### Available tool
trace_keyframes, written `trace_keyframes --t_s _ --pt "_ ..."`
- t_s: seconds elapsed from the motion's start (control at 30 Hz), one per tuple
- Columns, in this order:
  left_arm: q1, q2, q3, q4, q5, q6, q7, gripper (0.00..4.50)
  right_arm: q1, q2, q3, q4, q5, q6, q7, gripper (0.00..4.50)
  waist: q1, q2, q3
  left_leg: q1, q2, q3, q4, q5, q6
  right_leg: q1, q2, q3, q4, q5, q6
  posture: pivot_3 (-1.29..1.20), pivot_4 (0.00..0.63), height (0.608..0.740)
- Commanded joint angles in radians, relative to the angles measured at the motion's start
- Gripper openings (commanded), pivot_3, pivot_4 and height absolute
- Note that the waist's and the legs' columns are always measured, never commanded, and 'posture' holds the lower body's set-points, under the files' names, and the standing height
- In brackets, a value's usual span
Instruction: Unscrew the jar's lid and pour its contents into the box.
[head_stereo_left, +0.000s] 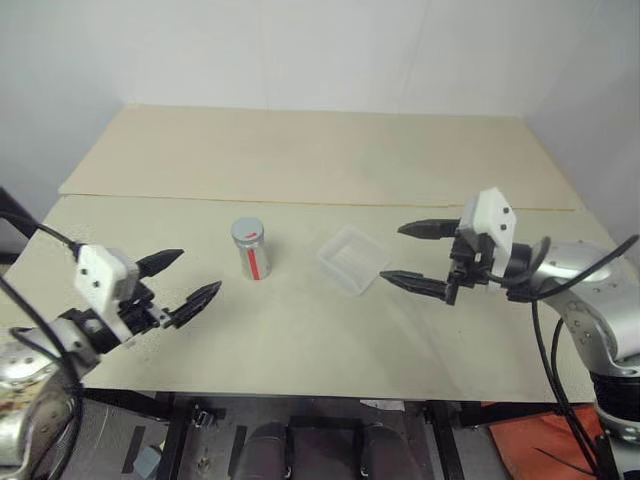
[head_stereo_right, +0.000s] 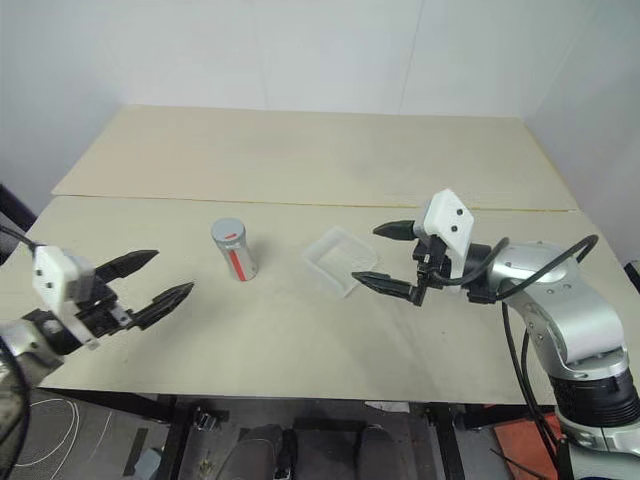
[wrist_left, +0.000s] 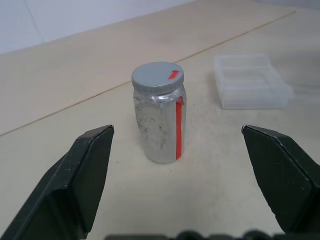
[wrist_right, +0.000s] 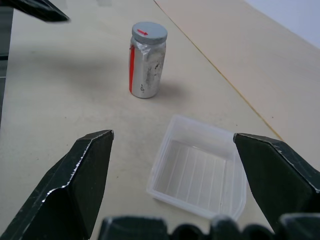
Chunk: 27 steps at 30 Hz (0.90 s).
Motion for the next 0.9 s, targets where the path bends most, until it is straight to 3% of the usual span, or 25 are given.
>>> trace_keyframes --t_s 0.03,0.57,0.9 --pt "-0.061 -0.063 -0.095 0.009 0.061 -0.027 0.078 4.45 -0.017 -0.011 -0.021 -0.004 -0.014 -0.045 0.014 4.50 -0.001 0.000 0.000 0.000 0.000 0.000 0.000 0.000 0.000 0.000 0.000 0.000 0.000 0.000 0.000 0.00 0.150 0.740" --pt "-0.184 -0.396 -0.399 0.030 0.406 0.031 0.515 4.45 0.008 -0.049 -0.089 -0.084 0.031 0.009 -0.021 4.50 0.000 -0.001 0.000 -0.001 -0.001 -0.001 0.000 0.000 0.000 0.000 -0.001 0.000 0.000 0.000 0.000 0.00 0.150 0.740" --pt "-0.208 -0.564 -0.452 0.049 0.561 0.051 0.704 4.45 0.011 -0.084 -0.125 -0.095 0.058 0.019 -0.004 4.50 -0.002 -0.001 0.000 -0.001 -0.001 -0.002 0.000 0.000 0.000 0.000 0.000 0.000 0.001 0.000 0.000 0.00 0.150 0.740"
